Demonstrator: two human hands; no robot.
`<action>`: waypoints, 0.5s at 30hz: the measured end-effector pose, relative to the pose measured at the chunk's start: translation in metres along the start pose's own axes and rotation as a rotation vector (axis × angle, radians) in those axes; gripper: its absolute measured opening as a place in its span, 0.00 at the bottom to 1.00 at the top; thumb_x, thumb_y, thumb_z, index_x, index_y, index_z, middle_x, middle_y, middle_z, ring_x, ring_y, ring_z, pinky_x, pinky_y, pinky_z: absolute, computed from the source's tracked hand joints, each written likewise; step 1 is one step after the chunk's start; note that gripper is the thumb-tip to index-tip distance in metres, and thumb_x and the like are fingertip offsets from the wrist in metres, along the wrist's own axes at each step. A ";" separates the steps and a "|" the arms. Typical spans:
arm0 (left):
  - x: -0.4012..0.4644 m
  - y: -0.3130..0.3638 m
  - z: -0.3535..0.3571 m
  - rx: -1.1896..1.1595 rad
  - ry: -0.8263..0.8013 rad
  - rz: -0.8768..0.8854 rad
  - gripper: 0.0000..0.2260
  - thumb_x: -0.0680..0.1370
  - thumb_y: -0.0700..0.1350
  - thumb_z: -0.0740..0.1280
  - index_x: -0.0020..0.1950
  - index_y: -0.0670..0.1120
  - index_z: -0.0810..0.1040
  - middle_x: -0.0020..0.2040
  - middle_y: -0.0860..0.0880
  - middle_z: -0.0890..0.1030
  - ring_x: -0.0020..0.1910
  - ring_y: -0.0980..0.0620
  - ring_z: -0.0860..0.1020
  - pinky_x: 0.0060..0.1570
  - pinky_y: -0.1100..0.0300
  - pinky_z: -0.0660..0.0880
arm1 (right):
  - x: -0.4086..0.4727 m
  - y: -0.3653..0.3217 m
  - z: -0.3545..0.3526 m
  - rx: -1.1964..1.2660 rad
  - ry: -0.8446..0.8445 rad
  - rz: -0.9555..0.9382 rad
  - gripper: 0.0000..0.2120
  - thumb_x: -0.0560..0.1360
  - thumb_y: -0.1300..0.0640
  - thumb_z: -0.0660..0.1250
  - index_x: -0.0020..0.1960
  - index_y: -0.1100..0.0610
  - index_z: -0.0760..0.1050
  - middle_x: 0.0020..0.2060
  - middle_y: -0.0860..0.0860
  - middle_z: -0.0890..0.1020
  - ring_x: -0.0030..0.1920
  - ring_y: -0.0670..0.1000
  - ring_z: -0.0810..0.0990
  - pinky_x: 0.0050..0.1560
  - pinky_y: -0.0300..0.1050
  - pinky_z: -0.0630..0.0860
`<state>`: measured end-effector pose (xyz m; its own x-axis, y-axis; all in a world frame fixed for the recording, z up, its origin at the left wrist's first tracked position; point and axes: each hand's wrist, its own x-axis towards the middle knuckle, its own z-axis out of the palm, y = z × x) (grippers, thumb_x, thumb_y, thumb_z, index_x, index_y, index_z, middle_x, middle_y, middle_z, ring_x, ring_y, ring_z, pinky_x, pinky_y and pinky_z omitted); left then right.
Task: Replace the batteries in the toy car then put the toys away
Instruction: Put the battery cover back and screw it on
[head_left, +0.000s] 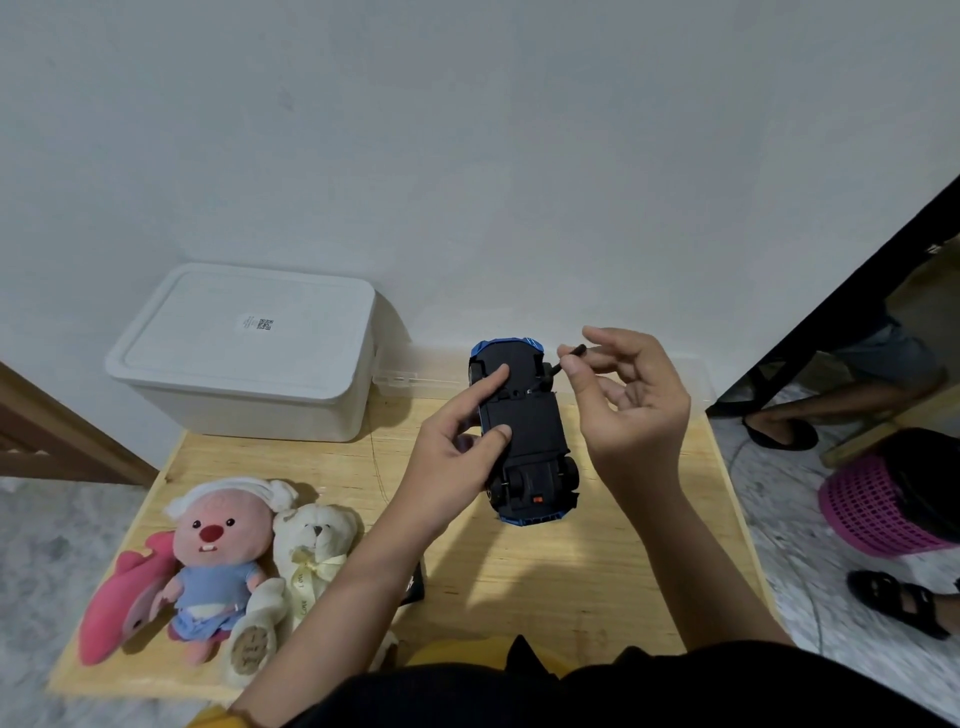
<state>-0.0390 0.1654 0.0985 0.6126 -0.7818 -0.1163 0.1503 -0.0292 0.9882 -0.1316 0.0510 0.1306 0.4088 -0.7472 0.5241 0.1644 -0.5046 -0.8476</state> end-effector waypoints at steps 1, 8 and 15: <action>0.000 0.000 0.000 -0.001 -0.001 0.000 0.25 0.78 0.35 0.63 0.63 0.64 0.74 0.56 0.52 0.82 0.41 0.46 0.73 0.45 0.40 0.78 | 0.000 0.000 0.000 0.008 -0.001 0.003 0.11 0.71 0.71 0.70 0.50 0.59 0.76 0.38 0.46 0.81 0.41 0.45 0.81 0.43 0.37 0.77; 0.000 0.001 0.001 -0.002 0.004 -0.016 0.24 0.78 0.35 0.63 0.63 0.64 0.75 0.56 0.52 0.82 0.42 0.45 0.75 0.48 0.38 0.77 | -0.002 0.000 0.004 0.025 -0.019 0.045 0.10 0.71 0.67 0.71 0.50 0.56 0.79 0.43 0.54 0.83 0.44 0.48 0.81 0.43 0.41 0.78; -0.001 0.001 0.001 0.005 0.002 -0.019 0.24 0.78 0.35 0.63 0.63 0.64 0.75 0.56 0.51 0.81 0.42 0.45 0.74 0.47 0.39 0.77 | -0.003 0.002 0.003 -0.001 0.002 0.029 0.11 0.72 0.70 0.69 0.52 0.61 0.78 0.42 0.54 0.83 0.44 0.49 0.83 0.46 0.40 0.78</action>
<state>-0.0407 0.1654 0.0993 0.6116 -0.7795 -0.1353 0.1582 -0.0471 0.9863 -0.1293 0.0534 0.1272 0.4113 -0.7625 0.4994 0.1520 -0.4829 -0.8624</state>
